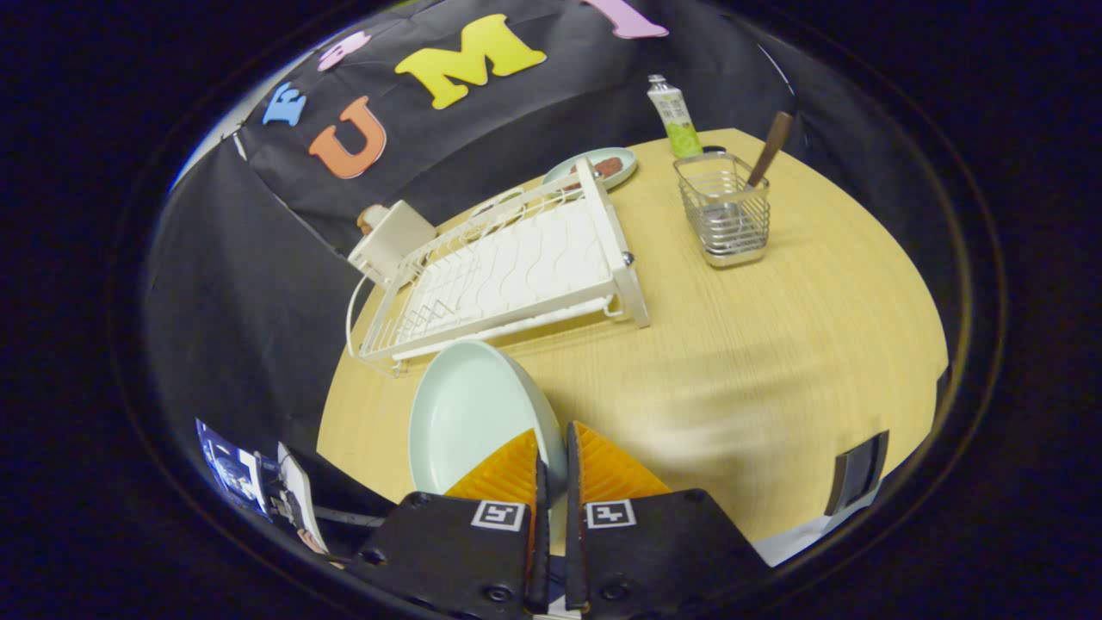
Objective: Take the plate from the dish rack, then take the spoon from the basket and place it into the plate.
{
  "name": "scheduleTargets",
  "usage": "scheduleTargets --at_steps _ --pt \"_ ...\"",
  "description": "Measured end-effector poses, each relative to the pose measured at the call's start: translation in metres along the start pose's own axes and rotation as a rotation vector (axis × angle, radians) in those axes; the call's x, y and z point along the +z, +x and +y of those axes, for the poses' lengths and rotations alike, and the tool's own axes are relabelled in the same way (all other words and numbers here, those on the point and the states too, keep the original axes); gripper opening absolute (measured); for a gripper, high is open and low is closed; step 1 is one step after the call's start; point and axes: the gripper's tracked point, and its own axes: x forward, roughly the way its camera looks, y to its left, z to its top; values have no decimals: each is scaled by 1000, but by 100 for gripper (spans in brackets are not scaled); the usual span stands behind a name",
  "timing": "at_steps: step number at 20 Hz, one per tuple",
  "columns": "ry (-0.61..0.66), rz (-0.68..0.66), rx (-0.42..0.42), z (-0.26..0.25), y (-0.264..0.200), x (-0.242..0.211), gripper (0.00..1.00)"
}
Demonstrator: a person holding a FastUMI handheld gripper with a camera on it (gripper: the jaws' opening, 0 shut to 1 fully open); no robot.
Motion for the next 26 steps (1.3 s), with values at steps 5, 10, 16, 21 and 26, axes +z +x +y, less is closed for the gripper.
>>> scheduleTargets --at_steps 5,10,16,21,26 --pt "23 -25 -1 -1 20 -13 13" --pt "-25 -33 -65 -10 30 -20 15" --pt "-48 -118 -106 -25 24 -7 15" --pt "-196 -306 -186 -50 -3 19 66" --pt "-199 -364 -195 -83 -9 37 96"
